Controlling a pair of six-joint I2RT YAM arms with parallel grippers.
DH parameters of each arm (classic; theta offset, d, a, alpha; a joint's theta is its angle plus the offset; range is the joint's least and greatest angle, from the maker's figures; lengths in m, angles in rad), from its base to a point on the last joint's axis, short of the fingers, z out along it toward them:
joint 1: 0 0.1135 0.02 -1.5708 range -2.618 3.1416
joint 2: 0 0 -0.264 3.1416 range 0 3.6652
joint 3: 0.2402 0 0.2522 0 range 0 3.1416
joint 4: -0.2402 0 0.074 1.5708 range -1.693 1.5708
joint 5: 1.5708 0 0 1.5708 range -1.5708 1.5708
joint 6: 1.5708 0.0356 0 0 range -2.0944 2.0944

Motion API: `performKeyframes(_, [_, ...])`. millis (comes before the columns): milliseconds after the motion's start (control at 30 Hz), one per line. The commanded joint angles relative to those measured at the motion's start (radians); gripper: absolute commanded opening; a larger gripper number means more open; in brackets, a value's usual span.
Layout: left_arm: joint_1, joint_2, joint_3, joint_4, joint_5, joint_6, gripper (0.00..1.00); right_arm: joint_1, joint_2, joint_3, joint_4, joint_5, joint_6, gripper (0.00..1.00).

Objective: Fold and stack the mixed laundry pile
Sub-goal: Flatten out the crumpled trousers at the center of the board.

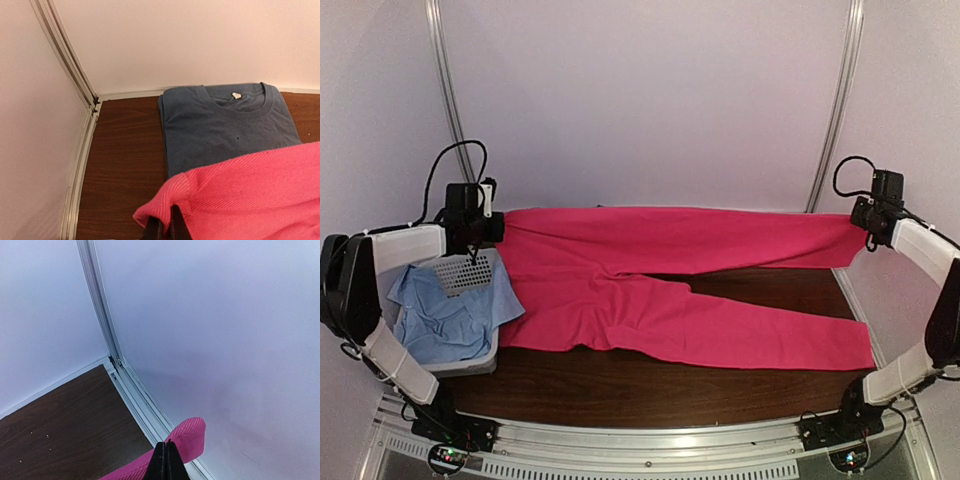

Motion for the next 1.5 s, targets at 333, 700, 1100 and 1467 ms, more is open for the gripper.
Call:
performKeyframes(333, [-0.005,-0.178,-0.009,0.107,-0.067,-0.018,0.00,-0.017,-0.244,-0.091,-0.015,0.158,-0.013,0.00])
performKeyframes(700, [-0.005,0.208,0.305,0.011,-0.171,0.002,0.00,-0.008,0.295,0.244,0.094,0.044,-0.001,0.00])
performKeyframes(1100, [-0.020,0.536,0.785,-0.356,-0.232,0.017,0.57,0.043,0.755,0.755,-0.141,-0.109,-0.057,0.66])
performKeyframes(1467, [-0.225,0.247,0.384,-0.455,-0.064,-0.021,0.56,0.266,0.328,0.239,-0.190,-0.356,-0.063,0.97])
